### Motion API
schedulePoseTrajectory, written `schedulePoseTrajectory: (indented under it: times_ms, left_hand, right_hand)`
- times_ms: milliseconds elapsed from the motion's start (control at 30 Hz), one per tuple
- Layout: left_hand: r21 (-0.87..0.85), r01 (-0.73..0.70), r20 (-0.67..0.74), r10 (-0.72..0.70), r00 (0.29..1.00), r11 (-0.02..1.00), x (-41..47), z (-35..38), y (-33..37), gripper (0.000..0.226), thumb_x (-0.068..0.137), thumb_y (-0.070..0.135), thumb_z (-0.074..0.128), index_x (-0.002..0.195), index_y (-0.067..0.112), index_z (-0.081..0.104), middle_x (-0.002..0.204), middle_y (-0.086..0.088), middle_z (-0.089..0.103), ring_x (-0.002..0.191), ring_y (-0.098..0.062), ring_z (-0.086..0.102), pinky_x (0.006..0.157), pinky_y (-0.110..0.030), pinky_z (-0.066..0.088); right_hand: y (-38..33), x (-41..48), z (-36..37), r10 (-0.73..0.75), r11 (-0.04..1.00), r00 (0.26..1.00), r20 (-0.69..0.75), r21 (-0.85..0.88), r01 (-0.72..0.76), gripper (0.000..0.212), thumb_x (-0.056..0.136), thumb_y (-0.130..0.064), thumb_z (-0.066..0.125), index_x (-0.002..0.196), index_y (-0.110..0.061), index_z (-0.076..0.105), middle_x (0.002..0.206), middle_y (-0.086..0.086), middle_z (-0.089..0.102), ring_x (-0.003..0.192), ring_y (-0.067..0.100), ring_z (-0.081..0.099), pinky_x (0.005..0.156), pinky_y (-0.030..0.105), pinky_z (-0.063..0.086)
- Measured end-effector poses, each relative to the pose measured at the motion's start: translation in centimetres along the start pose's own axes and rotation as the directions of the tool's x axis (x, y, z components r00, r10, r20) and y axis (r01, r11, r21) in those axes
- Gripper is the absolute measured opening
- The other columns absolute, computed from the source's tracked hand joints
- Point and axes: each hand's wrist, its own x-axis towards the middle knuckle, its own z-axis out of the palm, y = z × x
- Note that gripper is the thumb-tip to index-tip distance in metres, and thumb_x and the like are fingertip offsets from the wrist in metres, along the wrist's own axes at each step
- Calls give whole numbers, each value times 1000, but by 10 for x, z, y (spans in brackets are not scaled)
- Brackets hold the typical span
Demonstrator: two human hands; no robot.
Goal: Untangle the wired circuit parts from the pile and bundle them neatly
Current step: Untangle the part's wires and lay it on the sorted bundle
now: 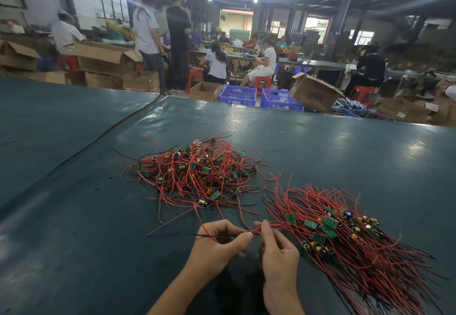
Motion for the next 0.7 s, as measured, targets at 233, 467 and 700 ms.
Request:
schedulePoseTrajectory:
  times_ms: [233, 467, 700]
  left_hand:
    - [-99, 36, 60, -30, 998, 994, -1, -3, 8, 11, 74, 13, 81, 66, 11, 73, 62, -13, 67, 53, -20, 61, 55, -26, 51]
    - [-136, 20, -10, -22, 1000, 990, 0, 1, 7, 20, 69, 20, 76, 76, 2, 71, 63, -12, 68, 53, -16, 61, 55, -22, 50]
    - [-134, 43, -1, -44, 999, 990, 2, -7, 8, 13, 69, 16, 79, 62, 9, 69, 55, -9, 63, 50, -16, 58, 51, -23, 48]
  right_hand:
    - [-21, 21, -29, -5, 974, 984, -177, 221, 45, 31, 94, -23, 63, 68, -19, 78, 50, -9, 42, 38, 1, 29, 34, 16, 27]
    - [-6, -4, -3, -135, 987, 985, 102, -76, 143, 29, 84, -38, 68, 67, -15, 75, 46, -1, 50, 44, 3, 43, 43, 18, 36]
    - [-16, 9, -17, -62, 994, 993, -104, 79, 70, 27, 93, -29, 63, 73, -31, 80, 48, -14, 47, 40, 0, 35, 38, 16, 29]
